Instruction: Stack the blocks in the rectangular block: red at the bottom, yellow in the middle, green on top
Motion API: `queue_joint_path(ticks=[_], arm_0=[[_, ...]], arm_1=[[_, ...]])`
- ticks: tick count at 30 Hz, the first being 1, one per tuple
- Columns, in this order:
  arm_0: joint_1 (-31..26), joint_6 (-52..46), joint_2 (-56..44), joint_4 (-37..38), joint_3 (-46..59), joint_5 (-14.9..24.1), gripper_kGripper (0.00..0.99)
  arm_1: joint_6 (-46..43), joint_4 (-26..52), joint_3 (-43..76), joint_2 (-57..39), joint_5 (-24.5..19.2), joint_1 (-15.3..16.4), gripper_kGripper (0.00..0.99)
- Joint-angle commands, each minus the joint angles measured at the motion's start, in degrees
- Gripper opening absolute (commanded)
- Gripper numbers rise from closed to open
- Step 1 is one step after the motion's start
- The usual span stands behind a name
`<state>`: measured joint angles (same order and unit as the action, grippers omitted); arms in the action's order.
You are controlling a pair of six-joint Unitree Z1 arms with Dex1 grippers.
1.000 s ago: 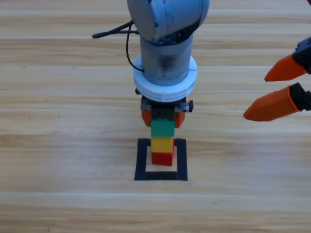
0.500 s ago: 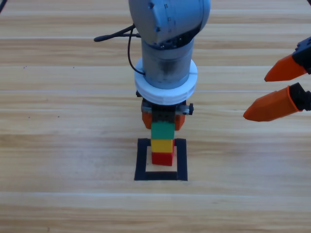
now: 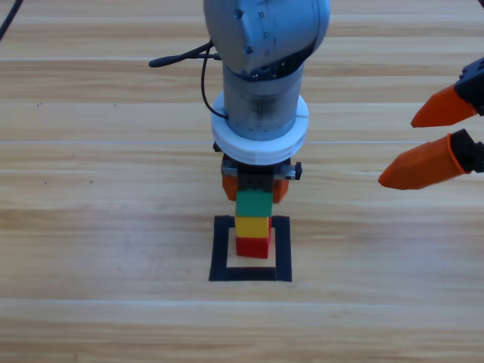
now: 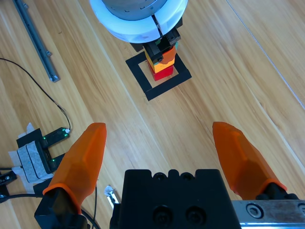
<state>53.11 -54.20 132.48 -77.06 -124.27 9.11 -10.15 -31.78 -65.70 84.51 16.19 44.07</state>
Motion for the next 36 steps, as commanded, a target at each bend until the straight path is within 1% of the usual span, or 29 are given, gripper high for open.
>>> queue_joint_path(ticks=[1, 8, 10, 12, 13, 14, 15, 16, 28, 36], arm_0=[[0.3, 0.8, 2.4, 0.6, 1.2, 0.8, 0.0], [-0.2, 1.4, 2.0, 0.6, 1.5, 1.0, 0.0], [-0.2, 1.4, 2.1, 0.8, 1.5, 1.0, 0.064], [-0.2, 1.3, 2.2, 1.1, 1.2, 0.9, 0.39], [-0.2, 1.2, 2.2, 1.2, 1.1, 0.7, 0.69], [-0.1, 0.9, 2.1, 1.3, 1.4, 0.7, 0.911], [0.0, 0.8, 2.0, 1.3, 1.5, 0.7, 0.977], [0.1, 0.8, 2.0, 1.3, 1.3, 0.7, 0.989], [0.2, 0.9, 1.5, 1.3, 1.2, 0.7, 0.99], [0.1, 1.4, -8.0, -1.0, 1.8, 1.8, 0.99]], arm_1=[[-0.2, -1.2, 0.0, 2.3, 1.5, -1.5, 0.982], [-0.2, -1.2, 0.0, 2.5, 1.7, -1.5, 0.982], [-0.2, -1.2, 0.0, 2.5, 1.7, -1.5, 0.982], [-0.2, -1.2, 0.0, 2.6, 1.7, -1.5, 0.982], [-0.2, -1.3, 0.0, 2.6, 1.7, -1.5, 0.982], [-0.2, -1.2, 0.0, 2.6, 1.7, -1.5, 0.982], [-0.2, -1.3, 0.0, 2.6, 1.7, -1.5, 0.982], [-0.2, -1.2, -0.1, 2.7, 1.7, -1.5, 0.982], [-0.2, -1.3, -0.2, 2.9, 1.7, -1.5, 0.982], [-0.2, -1.3, -0.2, 2.9, 1.7, -1.5, 0.982]])
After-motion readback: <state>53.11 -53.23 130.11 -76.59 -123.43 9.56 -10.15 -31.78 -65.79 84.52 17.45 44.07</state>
